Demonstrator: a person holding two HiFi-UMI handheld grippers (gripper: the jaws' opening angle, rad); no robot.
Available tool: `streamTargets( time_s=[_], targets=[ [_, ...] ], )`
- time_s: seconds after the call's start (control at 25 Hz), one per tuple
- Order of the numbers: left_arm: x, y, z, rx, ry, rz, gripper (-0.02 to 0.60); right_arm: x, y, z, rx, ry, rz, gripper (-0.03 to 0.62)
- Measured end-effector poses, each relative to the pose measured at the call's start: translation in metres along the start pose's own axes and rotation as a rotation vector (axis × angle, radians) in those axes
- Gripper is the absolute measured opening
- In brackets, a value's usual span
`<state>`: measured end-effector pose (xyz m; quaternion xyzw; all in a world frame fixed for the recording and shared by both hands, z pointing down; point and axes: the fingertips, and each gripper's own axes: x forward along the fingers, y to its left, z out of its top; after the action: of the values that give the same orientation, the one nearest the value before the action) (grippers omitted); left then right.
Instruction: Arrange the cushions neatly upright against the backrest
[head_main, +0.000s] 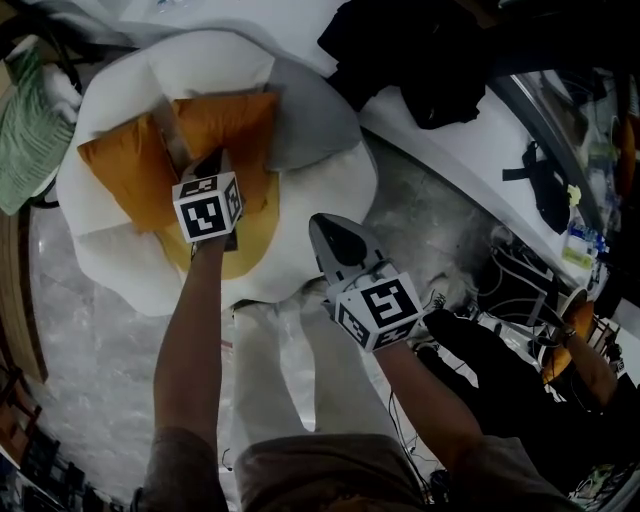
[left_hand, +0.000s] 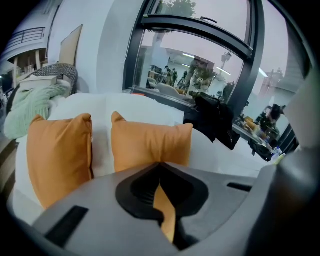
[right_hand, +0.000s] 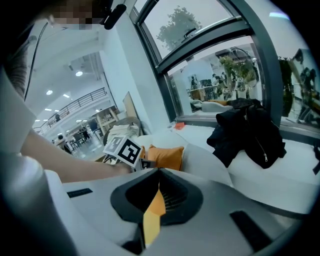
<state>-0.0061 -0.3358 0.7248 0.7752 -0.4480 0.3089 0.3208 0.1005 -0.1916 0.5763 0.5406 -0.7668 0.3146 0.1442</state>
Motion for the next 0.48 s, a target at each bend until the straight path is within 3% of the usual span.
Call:
streamTargets(
  time_s=[0.48],
  targets=[
    [-0.01, -0.006, -0.007, -0.032, -0.003, -0.001, 0.014, -0.011, -0.003, -0.002, 0.006, -0.013, -0.01, 0.02]
  ],
)
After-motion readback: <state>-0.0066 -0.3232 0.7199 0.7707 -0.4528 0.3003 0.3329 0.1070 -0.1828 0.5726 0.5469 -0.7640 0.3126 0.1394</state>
